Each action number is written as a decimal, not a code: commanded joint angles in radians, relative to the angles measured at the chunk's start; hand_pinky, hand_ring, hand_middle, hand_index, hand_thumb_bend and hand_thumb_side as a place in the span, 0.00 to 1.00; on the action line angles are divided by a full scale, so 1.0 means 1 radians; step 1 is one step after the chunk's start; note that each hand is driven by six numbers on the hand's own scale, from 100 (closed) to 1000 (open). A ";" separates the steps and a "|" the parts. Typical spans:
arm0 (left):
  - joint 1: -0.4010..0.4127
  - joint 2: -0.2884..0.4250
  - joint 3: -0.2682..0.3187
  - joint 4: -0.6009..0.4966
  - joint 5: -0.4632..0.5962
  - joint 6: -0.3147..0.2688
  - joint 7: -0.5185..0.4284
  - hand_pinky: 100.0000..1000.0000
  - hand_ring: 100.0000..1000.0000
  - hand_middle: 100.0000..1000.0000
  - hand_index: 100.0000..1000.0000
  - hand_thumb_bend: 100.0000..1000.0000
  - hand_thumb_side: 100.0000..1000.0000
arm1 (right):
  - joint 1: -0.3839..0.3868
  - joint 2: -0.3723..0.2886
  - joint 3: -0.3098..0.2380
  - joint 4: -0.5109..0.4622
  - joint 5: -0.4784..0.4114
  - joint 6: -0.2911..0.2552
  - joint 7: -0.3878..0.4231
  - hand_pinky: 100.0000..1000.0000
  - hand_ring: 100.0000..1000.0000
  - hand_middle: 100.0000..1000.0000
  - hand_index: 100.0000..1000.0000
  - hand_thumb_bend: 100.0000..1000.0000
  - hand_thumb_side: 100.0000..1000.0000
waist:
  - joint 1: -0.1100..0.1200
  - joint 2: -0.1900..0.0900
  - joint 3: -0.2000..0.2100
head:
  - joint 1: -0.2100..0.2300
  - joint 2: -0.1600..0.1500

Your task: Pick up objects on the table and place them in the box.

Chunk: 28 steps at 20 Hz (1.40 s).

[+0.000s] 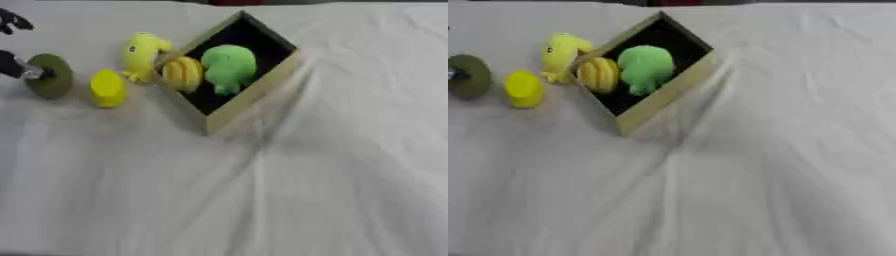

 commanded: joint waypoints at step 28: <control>-0.021 -0.020 -0.014 0.067 0.026 -0.017 0.047 0.74 0.70 0.67 0.75 0.06 0.03 | 0.009 -0.016 -0.011 -0.016 0.019 0.008 -0.011 0.90 0.91 0.65 0.76 0.00 0.43 | -0.004 -0.019 -0.002 | 0.020 -0.007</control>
